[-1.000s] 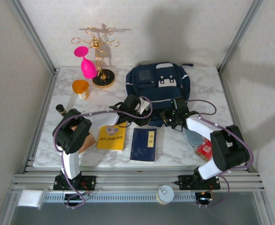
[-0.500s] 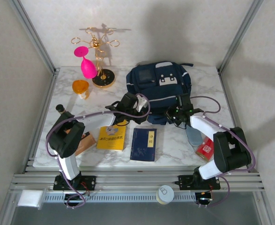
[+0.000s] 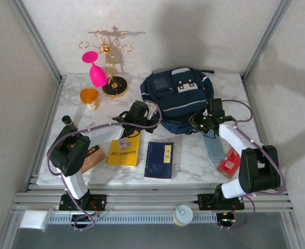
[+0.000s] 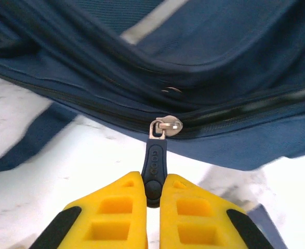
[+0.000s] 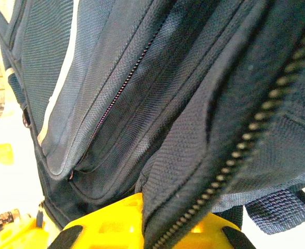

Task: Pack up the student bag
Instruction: Unzip the student bag at the center of the table.

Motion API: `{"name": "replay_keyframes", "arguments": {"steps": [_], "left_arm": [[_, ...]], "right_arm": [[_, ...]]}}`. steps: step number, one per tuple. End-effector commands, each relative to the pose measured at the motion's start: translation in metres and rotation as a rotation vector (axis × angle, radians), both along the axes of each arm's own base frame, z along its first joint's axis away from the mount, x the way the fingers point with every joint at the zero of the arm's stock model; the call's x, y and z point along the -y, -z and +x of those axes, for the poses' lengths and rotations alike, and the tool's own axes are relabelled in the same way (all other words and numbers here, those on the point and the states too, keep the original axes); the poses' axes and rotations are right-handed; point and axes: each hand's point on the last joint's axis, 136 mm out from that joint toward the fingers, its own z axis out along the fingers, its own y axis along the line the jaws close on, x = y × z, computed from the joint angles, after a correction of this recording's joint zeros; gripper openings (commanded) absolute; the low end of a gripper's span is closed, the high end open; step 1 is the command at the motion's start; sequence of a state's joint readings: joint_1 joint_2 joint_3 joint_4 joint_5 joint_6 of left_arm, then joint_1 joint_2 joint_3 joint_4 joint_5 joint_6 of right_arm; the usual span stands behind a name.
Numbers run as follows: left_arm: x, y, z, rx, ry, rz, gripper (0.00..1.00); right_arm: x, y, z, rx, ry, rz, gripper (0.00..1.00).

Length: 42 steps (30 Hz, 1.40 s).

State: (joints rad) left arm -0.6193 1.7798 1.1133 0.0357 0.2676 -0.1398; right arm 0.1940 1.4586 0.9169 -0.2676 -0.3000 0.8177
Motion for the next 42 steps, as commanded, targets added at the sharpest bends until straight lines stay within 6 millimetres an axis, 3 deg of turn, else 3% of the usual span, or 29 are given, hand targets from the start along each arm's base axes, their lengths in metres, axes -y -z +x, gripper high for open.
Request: {"name": "replay_keyframes", "arguments": {"steps": [1, 10, 18, 22, 28, 33, 34, 35, 42], "left_arm": [[-0.032, 0.007, 0.039, 0.013, -0.189, 0.071, 0.00], [-0.075, 0.005, 0.103, 0.014, -0.437, 0.018, 0.00], [-0.086, 0.003, 0.147, 0.033, -0.517, -0.027, 0.00], [-0.098, 0.007, 0.161, -0.002, -0.578, -0.028, 0.00], [-0.102, 0.005, 0.163, -0.002, -0.567, -0.012, 0.00], [-0.096, 0.000, 0.148, -0.039, -0.501, -0.031, 0.00], [-0.095, -0.002, 0.144, -0.049, -0.489, -0.036, 0.07], [-0.093, -0.008, 0.140, -0.054, -0.478, -0.044, 0.15], [-0.100, -0.035, 0.087, -0.064, -0.474, -0.146, 0.30]], "right_arm": [[-0.006, -0.040, 0.013, 0.145, -0.082, 0.017, 0.00], [-0.015, -0.054, 0.004, 0.175, -0.157, 0.045, 0.00], [-0.044, -0.045, -0.002, 0.151, -0.185, 0.136, 0.00], [-0.039, -0.041, 0.000, 0.147, -0.142, 0.102, 0.00], [-0.058, -0.050, 0.007, 0.173, -0.155, 0.132, 0.00], [-0.078, -0.048, 0.010, 0.175, -0.168, 0.158, 0.00], [-0.082, -0.048, 0.010, 0.178, -0.171, 0.159, 0.01], [-0.086, -0.048, 0.009, 0.181, -0.179, 0.161, 0.04], [-0.088, -0.030, -0.003, 0.171, -0.201, 0.101, 0.42]]}}
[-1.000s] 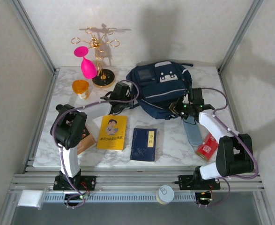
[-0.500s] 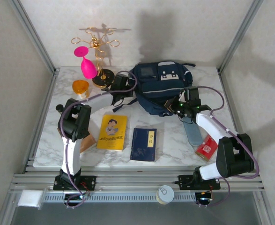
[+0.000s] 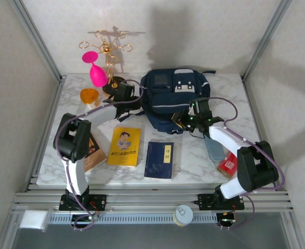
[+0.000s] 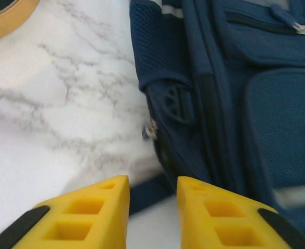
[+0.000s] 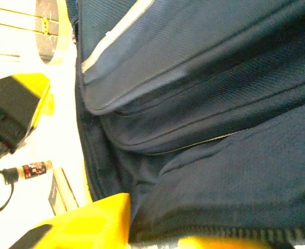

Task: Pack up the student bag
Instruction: Unzip the student bag at the center of the table.

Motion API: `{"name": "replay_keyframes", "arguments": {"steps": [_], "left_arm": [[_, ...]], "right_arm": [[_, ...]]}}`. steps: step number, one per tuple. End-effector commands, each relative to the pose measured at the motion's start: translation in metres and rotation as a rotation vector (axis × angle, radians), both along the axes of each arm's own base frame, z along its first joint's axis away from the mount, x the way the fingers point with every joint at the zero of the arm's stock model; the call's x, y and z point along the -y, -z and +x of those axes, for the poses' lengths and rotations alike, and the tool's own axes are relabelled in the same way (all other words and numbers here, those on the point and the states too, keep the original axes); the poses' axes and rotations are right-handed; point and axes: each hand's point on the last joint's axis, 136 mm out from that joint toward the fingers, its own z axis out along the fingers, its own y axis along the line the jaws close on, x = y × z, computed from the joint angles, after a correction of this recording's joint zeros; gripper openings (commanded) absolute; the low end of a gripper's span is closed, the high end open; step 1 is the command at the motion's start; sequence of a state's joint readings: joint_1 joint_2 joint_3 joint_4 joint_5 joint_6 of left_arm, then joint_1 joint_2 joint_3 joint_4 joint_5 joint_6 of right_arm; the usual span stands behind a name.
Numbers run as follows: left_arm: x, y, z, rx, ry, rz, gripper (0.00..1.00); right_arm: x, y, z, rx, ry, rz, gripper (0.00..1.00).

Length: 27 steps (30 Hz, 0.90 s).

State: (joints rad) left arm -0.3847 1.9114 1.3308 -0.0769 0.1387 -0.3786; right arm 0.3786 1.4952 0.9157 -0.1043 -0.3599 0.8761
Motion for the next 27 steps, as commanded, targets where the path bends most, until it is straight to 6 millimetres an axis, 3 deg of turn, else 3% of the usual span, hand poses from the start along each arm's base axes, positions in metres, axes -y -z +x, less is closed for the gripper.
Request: {"name": "replay_keyframes", "arguments": {"steps": [1, 3, 9, 12, 17, 20, 27], "left_arm": [[0.004, -0.033, -0.027, 0.049, 0.009, -0.103, 0.31], [0.010, -0.033, -0.045, 0.039, 0.028, -0.154, 0.35], [0.027, -0.034, -0.104, 0.023, 0.066, -0.197, 0.44], [0.032, -0.032, -0.131, -0.006, 0.070, -0.228, 0.47], [0.047, -0.021, -0.176, -0.058, 0.146, -0.252, 0.48], [0.040, -0.013, -0.195, -0.092, 0.130, -0.183, 0.49], [-0.009, -0.009, -0.211, -0.069, -0.019, -0.083, 0.57]], "right_arm": [[-0.006, -0.014, 0.003, 0.105, -0.014, -0.008, 0.50], [-0.004, -0.008, -0.004, 0.096, -0.019, -0.012, 0.61], [0.021, 0.000, -0.026, 0.095, -0.033, -0.165, 0.79], [0.031, 0.000, -0.039, 0.095, -0.051, -0.212, 0.86], [0.028, 0.009, -0.061, 0.068, -0.149, -0.214, 0.89], [0.025, 0.008, -0.073, 0.056, -0.169, -0.200, 0.89], [-0.021, -0.001, -0.094, 0.050, -0.257, -0.133, 0.88]]}}
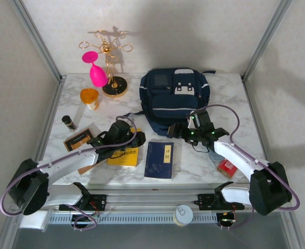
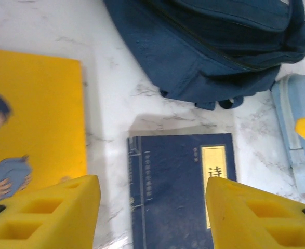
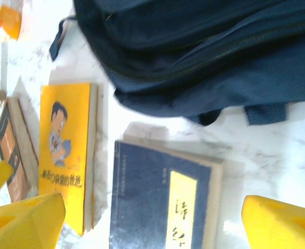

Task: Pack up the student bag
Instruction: Move the book to the center of the table.

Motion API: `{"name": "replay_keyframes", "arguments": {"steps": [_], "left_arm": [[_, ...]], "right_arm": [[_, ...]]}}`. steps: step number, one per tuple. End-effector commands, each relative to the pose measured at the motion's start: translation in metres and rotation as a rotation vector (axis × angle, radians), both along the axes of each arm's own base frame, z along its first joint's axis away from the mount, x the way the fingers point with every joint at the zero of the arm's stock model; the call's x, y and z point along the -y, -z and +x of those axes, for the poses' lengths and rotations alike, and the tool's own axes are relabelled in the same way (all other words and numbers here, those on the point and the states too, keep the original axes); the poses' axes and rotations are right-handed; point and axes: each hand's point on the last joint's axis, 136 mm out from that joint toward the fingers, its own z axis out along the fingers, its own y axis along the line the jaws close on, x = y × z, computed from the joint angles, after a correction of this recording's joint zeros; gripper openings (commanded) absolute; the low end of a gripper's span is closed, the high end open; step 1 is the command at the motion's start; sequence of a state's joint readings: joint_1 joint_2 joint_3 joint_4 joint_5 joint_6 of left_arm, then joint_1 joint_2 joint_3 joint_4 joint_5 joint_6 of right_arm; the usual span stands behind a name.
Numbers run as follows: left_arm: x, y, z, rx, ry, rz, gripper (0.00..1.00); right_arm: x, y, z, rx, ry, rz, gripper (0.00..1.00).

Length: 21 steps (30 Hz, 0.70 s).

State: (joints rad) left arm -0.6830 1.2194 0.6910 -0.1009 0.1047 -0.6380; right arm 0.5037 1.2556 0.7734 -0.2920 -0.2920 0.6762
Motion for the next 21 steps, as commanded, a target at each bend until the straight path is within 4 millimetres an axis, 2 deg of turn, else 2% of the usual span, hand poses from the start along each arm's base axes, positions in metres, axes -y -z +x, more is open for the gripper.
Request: {"name": "replay_keyframes", "arguments": {"steps": [1, 5, 8, 11, 16, 21], "left_arm": [[-0.039, 0.009, -0.003, -0.015, -0.130, 0.098, 0.56], [-0.084, 0.030, 0.001, -0.073, -0.243, 0.167, 0.56], [-0.109, 0.040, 0.008, -0.085, -0.306, 0.187, 0.61], [-0.126, 0.058, 0.015, -0.129, -0.332, 0.212, 0.63], [-0.132, 0.084, 0.019, -0.188, -0.324, 0.197, 0.65], [-0.126, 0.107, 0.004, -0.262, -0.269, 0.183, 0.66]], "right_arm": [[-0.030, -0.008, -0.014, -0.019, -0.052, 0.052, 0.87], [-0.067, -0.007, -0.022, -0.028, -0.105, 0.067, 0.81], [-0.101, -0.006, -0.032, -0.013, -0.170, 0.067, 0.78], [-0.122, 0.005, -0.034, -0.036, -0.204, 0.054, 0.74], [-0.138, 0.009, -0.032, -0.041, -0.214, 0.090, 0.72], [-0.134, 0.013, -0.031, -0.036, -0.209, 0.060, 0.73]]}}
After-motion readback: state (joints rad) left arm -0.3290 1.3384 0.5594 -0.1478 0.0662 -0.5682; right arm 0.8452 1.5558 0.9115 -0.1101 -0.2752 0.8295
